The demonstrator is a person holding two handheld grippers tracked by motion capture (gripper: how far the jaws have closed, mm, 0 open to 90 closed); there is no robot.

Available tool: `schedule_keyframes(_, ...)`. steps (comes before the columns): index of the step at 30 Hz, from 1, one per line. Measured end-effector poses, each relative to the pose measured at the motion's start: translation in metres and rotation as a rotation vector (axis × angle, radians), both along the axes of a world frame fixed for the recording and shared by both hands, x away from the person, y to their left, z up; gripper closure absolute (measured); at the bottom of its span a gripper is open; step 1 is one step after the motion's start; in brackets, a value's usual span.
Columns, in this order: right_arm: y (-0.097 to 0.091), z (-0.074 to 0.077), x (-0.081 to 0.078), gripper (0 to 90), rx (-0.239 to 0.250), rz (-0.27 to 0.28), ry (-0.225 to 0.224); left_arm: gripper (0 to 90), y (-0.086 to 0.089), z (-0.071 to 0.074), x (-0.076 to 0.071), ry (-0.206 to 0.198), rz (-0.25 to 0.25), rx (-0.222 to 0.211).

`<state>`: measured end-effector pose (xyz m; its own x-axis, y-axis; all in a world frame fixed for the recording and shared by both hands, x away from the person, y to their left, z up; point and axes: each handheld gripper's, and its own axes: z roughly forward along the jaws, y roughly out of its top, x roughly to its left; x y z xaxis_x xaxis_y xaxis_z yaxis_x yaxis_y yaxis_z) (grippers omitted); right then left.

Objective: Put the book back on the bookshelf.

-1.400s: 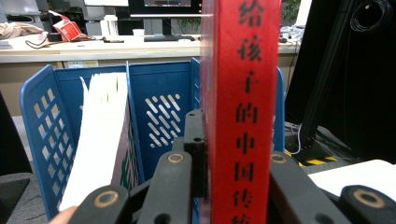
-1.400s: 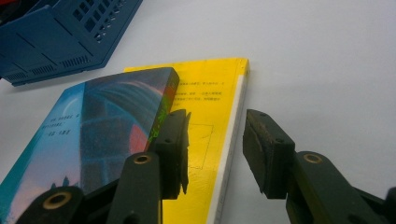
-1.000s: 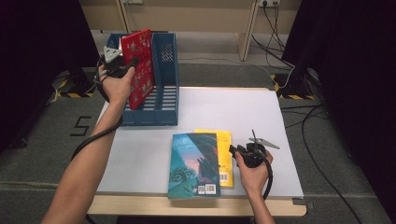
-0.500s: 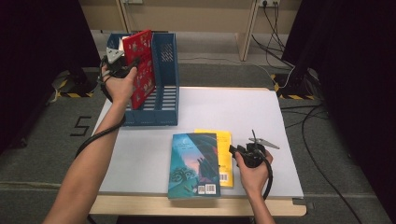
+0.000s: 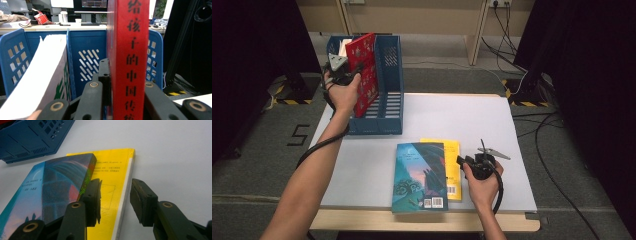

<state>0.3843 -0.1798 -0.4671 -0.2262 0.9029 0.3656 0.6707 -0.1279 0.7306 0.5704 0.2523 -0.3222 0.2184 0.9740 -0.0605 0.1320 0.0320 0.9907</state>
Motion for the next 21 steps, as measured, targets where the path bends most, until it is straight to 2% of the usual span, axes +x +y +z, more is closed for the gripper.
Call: schedule_keyframes(21,0.001,0.0,0.0,60.2,0.003,0.001,-0.002,79.2,-0.001,-0.011,0.011,0.003,0.008,-0.002)
